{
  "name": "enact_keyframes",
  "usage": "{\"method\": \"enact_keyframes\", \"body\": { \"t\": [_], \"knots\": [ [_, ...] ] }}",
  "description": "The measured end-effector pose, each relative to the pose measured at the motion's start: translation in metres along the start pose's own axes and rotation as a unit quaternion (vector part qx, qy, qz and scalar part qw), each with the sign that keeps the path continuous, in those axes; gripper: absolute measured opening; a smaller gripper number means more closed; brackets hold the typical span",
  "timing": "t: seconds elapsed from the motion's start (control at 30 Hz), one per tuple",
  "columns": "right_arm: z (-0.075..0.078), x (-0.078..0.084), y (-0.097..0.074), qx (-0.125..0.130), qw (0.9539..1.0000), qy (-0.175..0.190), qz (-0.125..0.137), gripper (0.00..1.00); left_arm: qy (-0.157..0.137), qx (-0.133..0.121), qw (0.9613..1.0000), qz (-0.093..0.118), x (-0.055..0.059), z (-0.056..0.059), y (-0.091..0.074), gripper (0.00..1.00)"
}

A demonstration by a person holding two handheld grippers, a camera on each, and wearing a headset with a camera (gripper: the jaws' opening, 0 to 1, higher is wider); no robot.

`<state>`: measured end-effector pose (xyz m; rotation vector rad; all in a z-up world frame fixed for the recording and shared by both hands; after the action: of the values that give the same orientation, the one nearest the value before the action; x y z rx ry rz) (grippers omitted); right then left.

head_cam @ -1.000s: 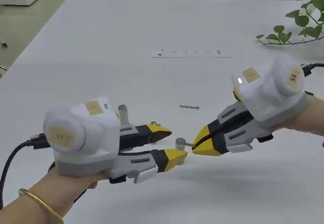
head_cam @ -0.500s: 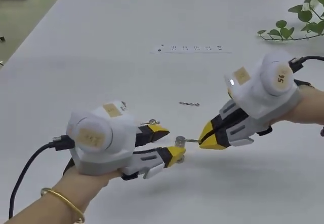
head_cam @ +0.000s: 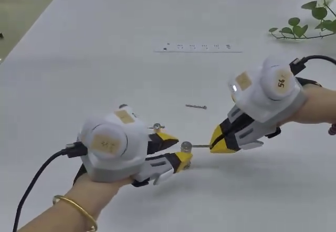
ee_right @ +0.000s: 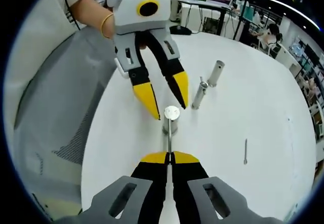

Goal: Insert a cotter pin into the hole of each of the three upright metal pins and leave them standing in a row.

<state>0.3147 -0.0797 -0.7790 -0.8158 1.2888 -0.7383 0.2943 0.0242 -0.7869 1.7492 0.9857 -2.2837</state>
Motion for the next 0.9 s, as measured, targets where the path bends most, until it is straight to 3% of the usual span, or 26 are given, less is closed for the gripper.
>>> {"method": "enact_keyframes", "body": {
  "t": [0.6,0.9],
  "knots": [
    [0.0046,-0.0011,0.0018,-0.007,0.9999,-0.007,-0.004,0.03,0.007,0.007,0.9999,-0.004,-0.0001,-0.0001,0.0036,0.15],
    [0.0045,0.0024,0.0069,-0.006,0.9997,-0.018,-0.018,0.03,0.008,0.012,0.9999,-0.006,0.0009,0.0010,0.0041,0.12]
  ]
}}
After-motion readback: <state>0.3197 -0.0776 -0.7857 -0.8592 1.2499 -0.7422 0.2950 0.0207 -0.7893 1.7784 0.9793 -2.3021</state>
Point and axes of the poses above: the centre of the closed fingertips' face, and the gripper's own axes: y roughly forward along the fingers, z roughly to its right, x roughly out of its underside, the point moved 5 cm from there along -y, roughly backward along the fingers, and after that the axes turned 4 degrees about x, right-handed, at the moved point
